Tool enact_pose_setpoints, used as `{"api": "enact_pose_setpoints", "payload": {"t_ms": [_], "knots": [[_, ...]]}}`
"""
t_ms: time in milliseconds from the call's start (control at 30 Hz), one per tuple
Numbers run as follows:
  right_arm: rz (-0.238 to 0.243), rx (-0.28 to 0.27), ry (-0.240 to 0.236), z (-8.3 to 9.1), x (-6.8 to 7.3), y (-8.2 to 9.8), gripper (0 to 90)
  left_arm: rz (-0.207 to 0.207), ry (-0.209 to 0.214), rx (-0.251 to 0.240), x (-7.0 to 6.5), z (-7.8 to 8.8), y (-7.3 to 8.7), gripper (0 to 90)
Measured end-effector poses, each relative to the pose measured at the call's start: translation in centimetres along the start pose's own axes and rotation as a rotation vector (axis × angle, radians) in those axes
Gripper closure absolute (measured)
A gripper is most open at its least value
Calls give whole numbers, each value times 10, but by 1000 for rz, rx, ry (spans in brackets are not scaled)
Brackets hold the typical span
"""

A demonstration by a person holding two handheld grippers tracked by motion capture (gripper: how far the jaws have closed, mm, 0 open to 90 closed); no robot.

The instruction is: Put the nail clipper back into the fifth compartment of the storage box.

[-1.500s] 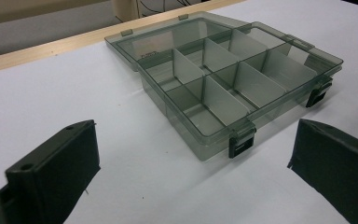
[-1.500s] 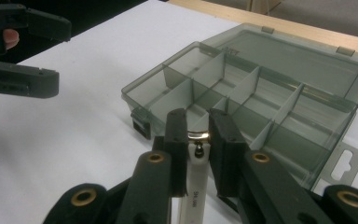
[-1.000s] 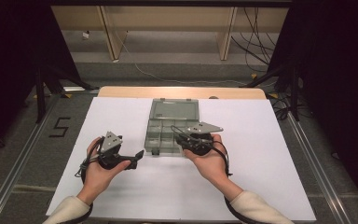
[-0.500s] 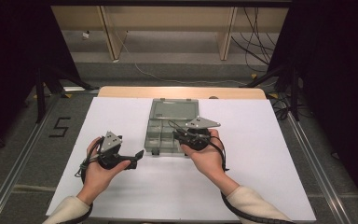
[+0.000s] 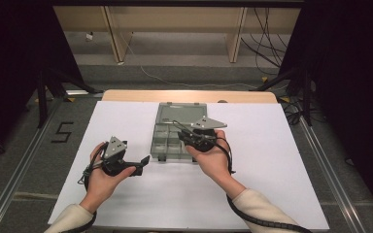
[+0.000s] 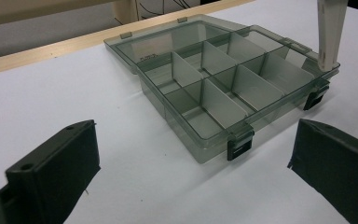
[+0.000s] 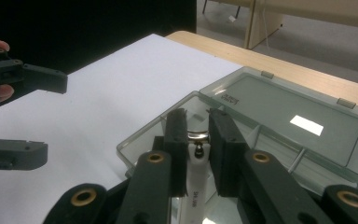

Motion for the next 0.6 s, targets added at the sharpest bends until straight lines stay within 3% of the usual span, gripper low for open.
{"api": "enact_pose_setpoints", "payload": {"t_ms": [333,600], "knots": [[-11,-1,6,-8,-2,-4,787,4,3,2,0,-1,1,3],[8,-8,-5,-16,1,-9,787,5,4,2,-1,-1,0,3]]}}
Point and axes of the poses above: each handheld gripper's, and its own axes: z roughly backward along the jaws, y roughly out of its underside, x roughly to its left, the point moved 5 cm from there along -z, roughly forward along the jaws, and after that the axes turned 1 degree about x, right-handed, at the moved point
